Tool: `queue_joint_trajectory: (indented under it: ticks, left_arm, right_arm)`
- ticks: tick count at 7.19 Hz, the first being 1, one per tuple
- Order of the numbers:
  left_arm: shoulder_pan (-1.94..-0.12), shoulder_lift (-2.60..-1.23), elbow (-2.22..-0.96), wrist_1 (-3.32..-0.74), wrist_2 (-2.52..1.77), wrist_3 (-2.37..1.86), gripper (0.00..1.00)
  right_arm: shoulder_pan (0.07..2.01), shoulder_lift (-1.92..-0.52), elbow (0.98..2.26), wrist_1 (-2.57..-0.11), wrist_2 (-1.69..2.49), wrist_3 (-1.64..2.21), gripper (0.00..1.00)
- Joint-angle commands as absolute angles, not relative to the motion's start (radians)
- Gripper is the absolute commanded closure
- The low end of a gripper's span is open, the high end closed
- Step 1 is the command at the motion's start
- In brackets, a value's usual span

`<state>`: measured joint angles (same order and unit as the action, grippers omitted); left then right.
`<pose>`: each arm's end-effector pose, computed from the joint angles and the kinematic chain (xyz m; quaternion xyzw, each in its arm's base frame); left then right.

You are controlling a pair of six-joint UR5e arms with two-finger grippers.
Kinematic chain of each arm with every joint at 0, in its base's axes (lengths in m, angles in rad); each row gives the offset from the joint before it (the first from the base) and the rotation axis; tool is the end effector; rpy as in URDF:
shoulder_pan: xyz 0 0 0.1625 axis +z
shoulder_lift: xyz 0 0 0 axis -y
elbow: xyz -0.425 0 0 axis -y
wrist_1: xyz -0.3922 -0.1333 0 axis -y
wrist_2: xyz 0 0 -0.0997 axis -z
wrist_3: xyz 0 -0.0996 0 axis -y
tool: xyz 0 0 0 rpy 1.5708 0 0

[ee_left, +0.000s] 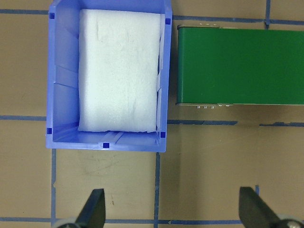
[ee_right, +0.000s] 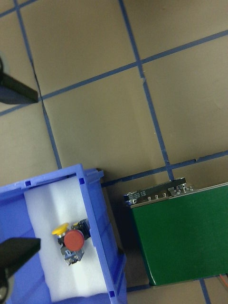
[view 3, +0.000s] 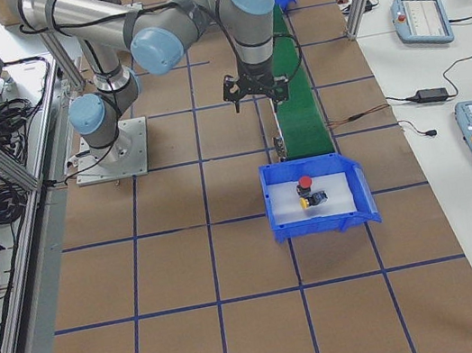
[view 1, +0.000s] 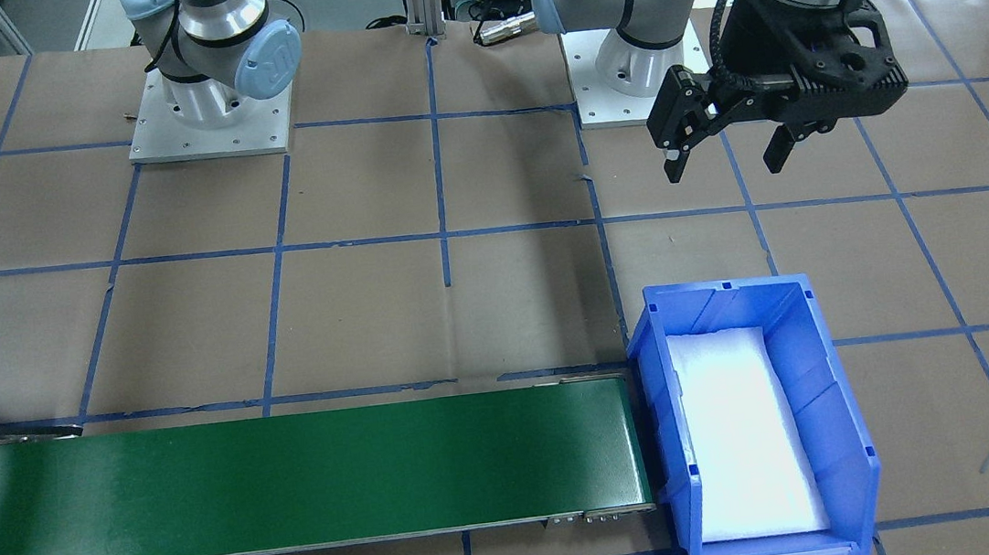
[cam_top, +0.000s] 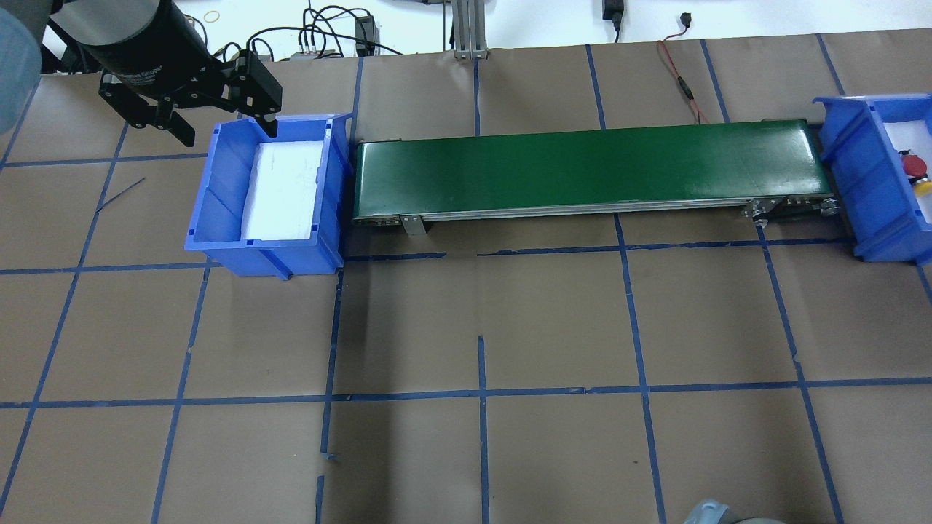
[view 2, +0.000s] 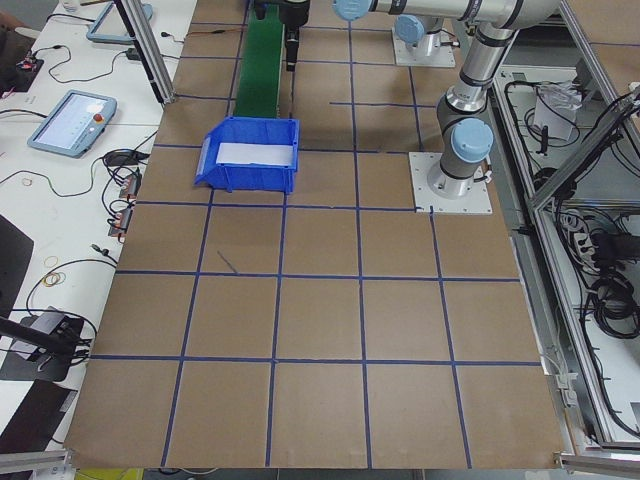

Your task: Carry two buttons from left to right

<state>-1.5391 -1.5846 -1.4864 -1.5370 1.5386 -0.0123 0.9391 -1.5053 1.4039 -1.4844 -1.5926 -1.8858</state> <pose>-0.1204 -0.5107 0.5265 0.0211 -0.9983 0.0523 0.0156 -0.2008 -0.4964 0.5282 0.5866 -0.8097 -0.0081 0.0105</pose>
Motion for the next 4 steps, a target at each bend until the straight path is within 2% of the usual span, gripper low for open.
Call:
queue_joint_trajectory:
  ticks: [1,4]
  left_arm:
    - [-1.539,-1.585,-1.486,-1.537,1.539,-0.012,0.0]
    - [-1.539,-1.585,-1.486,-1.537,1.539,-0.012,0.0]
  right_arm:
    - [1.0,-1.561,1.405,-1.357,-1.547,-1.522,0.0]
    - [1.346,-1.546,1.404,-1.4,-1.565,-0.9,0.0]
